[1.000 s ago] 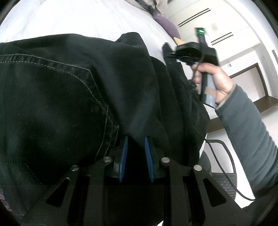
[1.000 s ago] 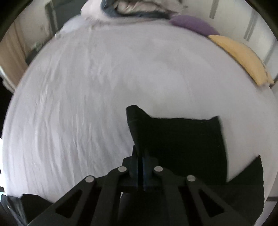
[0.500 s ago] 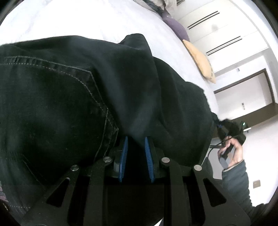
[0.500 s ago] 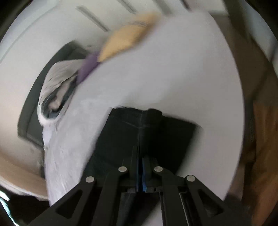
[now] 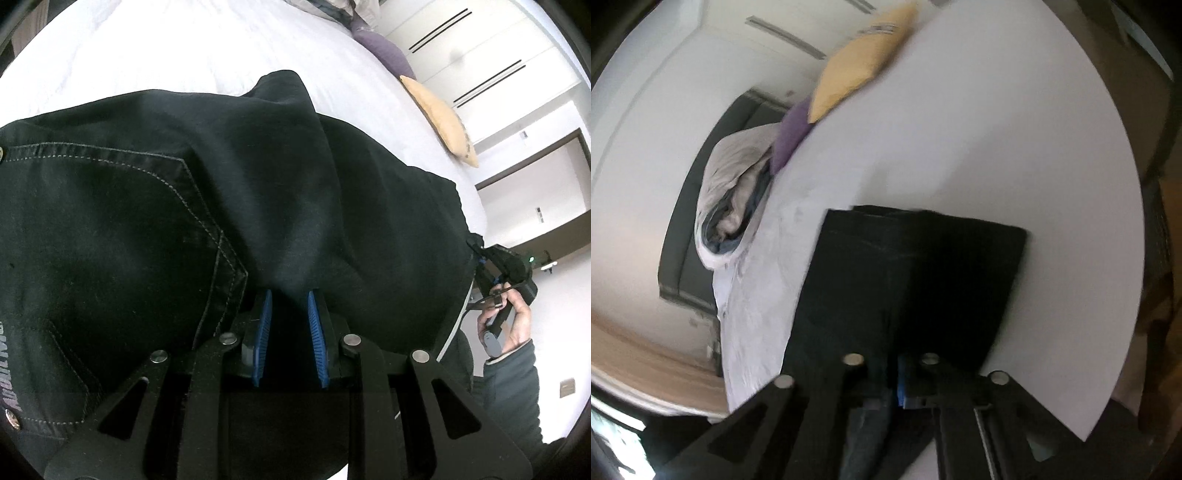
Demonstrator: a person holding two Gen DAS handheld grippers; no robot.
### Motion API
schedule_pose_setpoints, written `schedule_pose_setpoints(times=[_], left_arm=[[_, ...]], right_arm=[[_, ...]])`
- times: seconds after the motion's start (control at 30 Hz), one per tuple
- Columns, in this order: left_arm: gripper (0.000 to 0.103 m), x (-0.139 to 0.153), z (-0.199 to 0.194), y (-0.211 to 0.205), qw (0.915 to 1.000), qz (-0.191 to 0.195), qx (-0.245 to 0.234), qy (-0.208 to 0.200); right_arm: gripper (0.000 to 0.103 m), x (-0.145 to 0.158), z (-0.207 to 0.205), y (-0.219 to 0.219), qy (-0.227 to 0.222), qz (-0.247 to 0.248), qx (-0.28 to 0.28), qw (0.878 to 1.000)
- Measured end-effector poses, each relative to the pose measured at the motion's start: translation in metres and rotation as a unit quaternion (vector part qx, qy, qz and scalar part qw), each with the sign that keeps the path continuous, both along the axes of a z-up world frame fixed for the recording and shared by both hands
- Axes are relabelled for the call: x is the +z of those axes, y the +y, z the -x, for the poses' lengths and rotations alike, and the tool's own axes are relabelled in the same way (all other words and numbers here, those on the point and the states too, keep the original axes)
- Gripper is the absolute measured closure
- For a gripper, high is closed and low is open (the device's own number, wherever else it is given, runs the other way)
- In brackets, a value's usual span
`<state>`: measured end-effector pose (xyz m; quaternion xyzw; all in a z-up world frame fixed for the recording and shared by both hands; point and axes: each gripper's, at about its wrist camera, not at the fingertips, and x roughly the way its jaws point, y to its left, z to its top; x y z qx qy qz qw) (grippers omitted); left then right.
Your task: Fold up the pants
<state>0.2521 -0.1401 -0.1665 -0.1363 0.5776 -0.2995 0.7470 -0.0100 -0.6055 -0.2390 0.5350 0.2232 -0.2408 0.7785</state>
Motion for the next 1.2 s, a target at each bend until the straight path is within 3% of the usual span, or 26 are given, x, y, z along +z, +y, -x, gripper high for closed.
schedule_pose_setpoints(times=[0.33,0.57,0.93,1.07,1.17,1.2], left_arm=[[0.083,0.009,0.004,-0.017,0.9997,-0.022,0.007,-0.005],[0.083,0.011,0.006,-0.021,0.9997,-0.022,0.006,-0.008],[0.083,0.01,0.007,-0.008,0.9998,0.002,0.011,-0.014],[0.083,0.004,0.006,0.002,0.9995,0.021,0.011,-0.022],[0.083,0.001,0.006,0.01,0.9991,0.034,0.015,-0.022],[0.083,0.0,0.007,0.011,0.999,0.036,0.016,-0.023]], right_arm=[[0.1,0.008,0.02,-0.007,-0.029,-0.015,-0.029,0.999],[0.1,-0.008,0.029,-0.009,-0.022,-0.032,-0.05,0.998],[0.101,-0.017,0.04,-0.014,-0.034,-0.052,-0.073,0.995],[0.102,-0.012,0.036,-0.012,-0.02,-0.027,-0.052,0.998],[0.097,-0.009,0.055,-0.023,-0.02,-0.051,-0.064,0.996],[0.081,-0.003,0.062,-0.025,-0.007,-0.04,-0.077,0.996]])
